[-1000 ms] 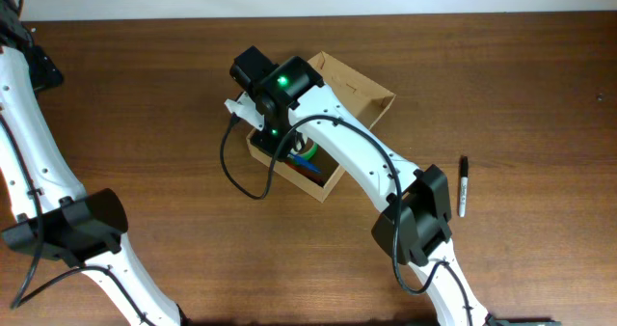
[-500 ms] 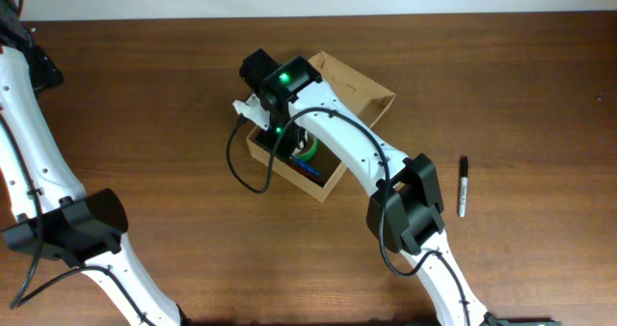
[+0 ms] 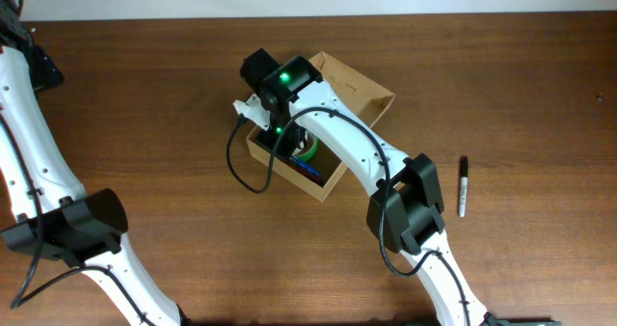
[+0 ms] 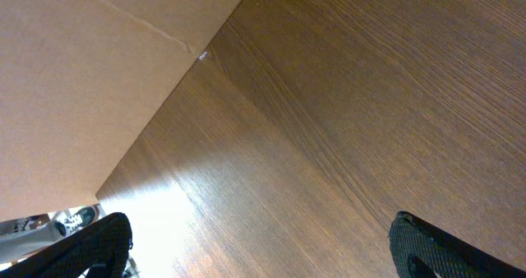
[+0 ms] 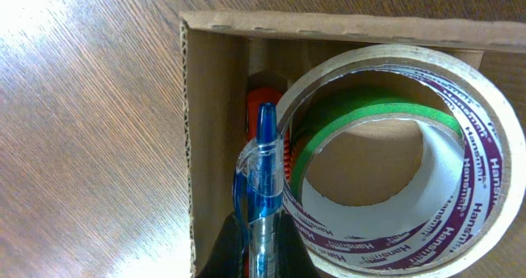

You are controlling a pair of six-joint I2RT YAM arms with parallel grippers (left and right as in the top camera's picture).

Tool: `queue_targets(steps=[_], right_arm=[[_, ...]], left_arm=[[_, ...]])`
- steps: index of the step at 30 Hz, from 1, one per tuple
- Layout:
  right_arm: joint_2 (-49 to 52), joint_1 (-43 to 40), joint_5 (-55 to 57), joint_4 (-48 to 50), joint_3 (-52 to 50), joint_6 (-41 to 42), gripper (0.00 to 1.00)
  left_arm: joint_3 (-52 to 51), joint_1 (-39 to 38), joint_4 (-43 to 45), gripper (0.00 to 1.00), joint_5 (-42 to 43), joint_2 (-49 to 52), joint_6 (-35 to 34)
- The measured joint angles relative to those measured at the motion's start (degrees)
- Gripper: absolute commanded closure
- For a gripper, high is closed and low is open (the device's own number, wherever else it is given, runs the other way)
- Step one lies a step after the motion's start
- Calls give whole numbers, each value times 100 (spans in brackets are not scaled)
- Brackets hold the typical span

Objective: Pack container
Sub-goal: 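Lower the blue pen into the box and release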

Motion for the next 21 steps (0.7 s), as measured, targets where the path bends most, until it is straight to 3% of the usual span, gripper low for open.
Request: queue_targets(steps=[11,15,21], right_arm=[[-4,0,-127,90,-271,0,96],[-4,17,-151,94,-297,4,80],[-11,15,-166,22,-247,-2,76]], left_arm=[[0,0,0,0,0,0,0],[0,0,0,0,-2,0,0],[0,0,0,0,0,0,0]])
